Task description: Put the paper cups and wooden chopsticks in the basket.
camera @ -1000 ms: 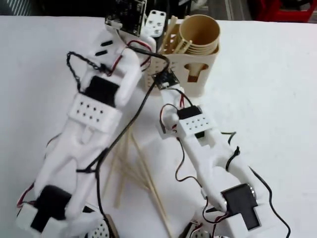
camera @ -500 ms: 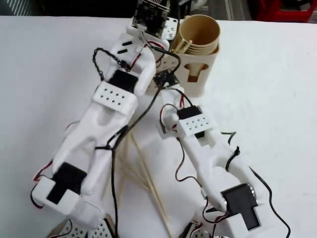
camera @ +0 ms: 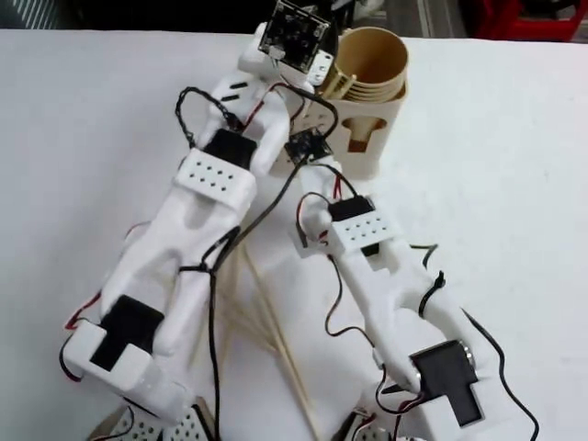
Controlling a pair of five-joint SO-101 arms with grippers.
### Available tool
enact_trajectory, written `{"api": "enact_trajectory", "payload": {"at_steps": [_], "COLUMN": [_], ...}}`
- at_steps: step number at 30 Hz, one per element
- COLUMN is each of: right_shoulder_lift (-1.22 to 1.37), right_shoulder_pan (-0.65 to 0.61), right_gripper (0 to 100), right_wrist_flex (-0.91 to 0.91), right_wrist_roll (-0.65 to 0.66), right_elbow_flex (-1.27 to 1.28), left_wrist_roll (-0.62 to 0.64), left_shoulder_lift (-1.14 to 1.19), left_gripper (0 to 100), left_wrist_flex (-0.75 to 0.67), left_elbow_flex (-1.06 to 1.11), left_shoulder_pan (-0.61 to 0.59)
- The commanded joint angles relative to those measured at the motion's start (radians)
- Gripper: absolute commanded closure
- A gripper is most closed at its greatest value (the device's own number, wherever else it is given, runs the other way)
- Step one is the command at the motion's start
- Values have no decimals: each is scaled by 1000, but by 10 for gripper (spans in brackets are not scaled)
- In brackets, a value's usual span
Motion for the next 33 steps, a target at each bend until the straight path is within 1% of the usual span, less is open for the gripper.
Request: {"api": "enact_trajectory", "payload": {"at_steps": [1, 4, 14, 27, 33], "right_shoulder_lift": [-35, -35, -35, -33, -33], "right_shoulder_pan": [8, 10, 10, 10, 10], "right_gripper": [981, 981, 981, 981, 981], "right_wrist_flex": [-12, -12, -12, -12, -12], "right_wrist_roll": [5, 5, 5, 5, 5], "right_elbow_flex": [-6, -6, -6, -6, -5], "left_wrist_roll": [-3, -3, -11, -11, -12], "left_shoulder_lift": [-45, -125, -429, -685, -722], "left_gripper": [892, 902, 902, 902, 900], "left_wrist_flex": [41, 120, 499, 982, 1191], "left_elbow_flex": [-52, -44, -44, -44, -43], "left_shoulder_pan": [-25, -28, -33, -145, -259]}}
